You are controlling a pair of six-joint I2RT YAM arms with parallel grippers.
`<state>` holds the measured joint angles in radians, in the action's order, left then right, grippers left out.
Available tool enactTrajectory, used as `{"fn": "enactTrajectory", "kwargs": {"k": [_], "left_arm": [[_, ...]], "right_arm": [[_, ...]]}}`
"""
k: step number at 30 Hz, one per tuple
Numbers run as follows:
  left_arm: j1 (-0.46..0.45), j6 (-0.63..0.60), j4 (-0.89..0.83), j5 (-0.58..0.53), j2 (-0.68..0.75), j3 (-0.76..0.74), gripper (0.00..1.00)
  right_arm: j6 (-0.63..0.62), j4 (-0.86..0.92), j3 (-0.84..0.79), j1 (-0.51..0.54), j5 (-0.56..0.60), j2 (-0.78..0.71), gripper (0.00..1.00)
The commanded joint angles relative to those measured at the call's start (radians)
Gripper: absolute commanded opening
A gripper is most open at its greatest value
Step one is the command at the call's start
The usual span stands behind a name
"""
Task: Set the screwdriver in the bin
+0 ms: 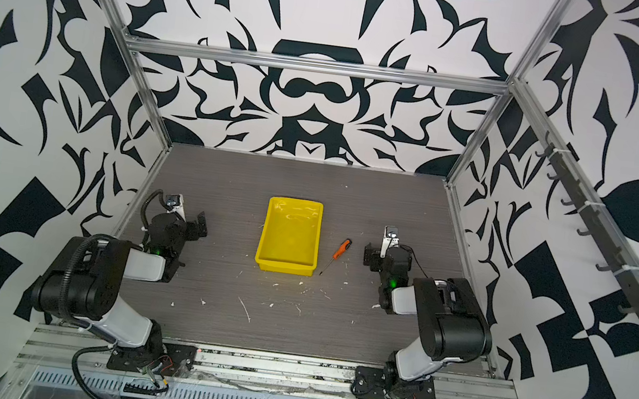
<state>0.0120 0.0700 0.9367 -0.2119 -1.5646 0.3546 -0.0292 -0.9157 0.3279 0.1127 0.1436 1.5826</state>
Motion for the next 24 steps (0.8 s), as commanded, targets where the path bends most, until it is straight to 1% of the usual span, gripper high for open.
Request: {"fn": "enactTrajectory", "kwargs": {"k": [1,24], "left_arm": [[0.005,-0.004,-0.004,0.011,0.01,0.008,1.0],[0.005,-0.004,-0.004,0.012,0.009,0.009,1.0]], "right_arm": [[0.005,-0.02,0.015,-0.003,0.017,-0.028,1.0],[0.006,-0.029,0.01,-0.003,0.019,-0.03,1.0]]}}
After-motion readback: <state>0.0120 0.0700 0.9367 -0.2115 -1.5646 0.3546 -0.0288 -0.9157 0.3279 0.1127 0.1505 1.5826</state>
